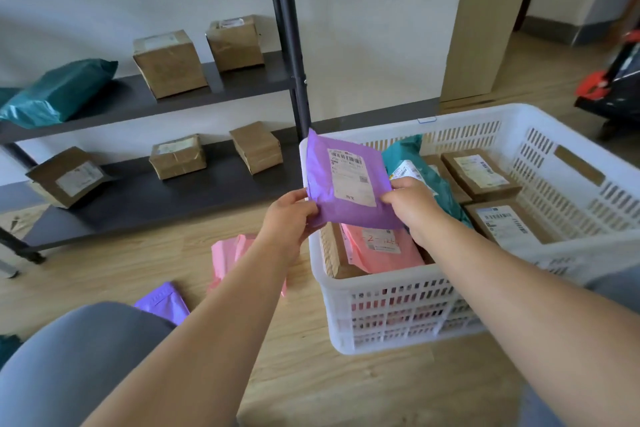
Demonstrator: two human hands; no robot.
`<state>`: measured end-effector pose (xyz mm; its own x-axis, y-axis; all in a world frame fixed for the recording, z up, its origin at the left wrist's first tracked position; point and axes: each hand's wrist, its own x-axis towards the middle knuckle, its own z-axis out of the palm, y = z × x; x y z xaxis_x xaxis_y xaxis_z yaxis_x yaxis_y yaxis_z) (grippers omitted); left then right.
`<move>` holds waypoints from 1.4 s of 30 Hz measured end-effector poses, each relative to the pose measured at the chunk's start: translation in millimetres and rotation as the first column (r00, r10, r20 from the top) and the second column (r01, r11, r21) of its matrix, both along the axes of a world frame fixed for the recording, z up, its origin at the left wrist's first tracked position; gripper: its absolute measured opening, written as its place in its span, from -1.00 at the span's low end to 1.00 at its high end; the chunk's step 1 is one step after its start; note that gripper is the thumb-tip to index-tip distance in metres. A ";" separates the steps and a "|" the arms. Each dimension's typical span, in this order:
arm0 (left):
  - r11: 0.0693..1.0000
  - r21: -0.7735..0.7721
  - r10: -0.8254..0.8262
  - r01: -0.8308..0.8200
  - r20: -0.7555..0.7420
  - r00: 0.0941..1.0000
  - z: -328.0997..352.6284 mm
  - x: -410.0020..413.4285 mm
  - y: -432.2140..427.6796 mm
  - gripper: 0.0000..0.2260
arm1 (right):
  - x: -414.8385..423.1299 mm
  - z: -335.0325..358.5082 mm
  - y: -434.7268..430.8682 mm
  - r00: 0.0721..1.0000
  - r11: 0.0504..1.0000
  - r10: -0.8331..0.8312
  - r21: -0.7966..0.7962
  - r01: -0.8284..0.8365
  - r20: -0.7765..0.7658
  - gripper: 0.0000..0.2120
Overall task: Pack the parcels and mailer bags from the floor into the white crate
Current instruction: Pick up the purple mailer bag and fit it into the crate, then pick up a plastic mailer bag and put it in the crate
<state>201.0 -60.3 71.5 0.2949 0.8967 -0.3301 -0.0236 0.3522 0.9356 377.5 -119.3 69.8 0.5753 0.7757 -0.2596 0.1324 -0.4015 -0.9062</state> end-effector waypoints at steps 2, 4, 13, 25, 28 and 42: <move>0.991 0.137 0.022 0.011 -0.237 0.971 -10.6 4.8 2.0 -0.60 | 6.5 -4.2 -4.2 0.994 0.998 -0.042 -0.034 0.046 0.104 -0.71; 0.953 0.276 0.016 0.124 -0.456 0.890 -15.6 10.2 -3.6 -0.55 | 12.6 -10.2 -5.9 0.980 0.996 -0.026 -0.084 0.044 0.199 -0.71; 0.391 0.195 0.343 0.899 -0.938 0.054 -45.9 22.1 -22.9 -0.76 | 26.8 -43.5 -6.6 0.765 0.897 0.314 -0.440 -0.044 0.563 -0.79; 0.565 0.536 0.381 0.627 -0.844 0.378 -54.3 -6.3 -2.6 -0.65 | -2.5 -29.5 3.8 0.729 0.976 0.215 -0.177 -0.130 0.650 -0.64; 0.636 0.522 0.384 0.568 -0.853 0.354 -61.8 -31.9 10.1 -0.65 | -29.4 -20.2 7.0 0.781 0.977 0.191 -0.036 -0.212 0.595 -0.68; 0.943 0.243 0.204 0.228 -0.962 0.182 -149.4 -189.3 46.7 -0.67 | -199.7 -123.8 52.9 0.884 0.912 0.409 -0.128 -0.389 0.228 -0.65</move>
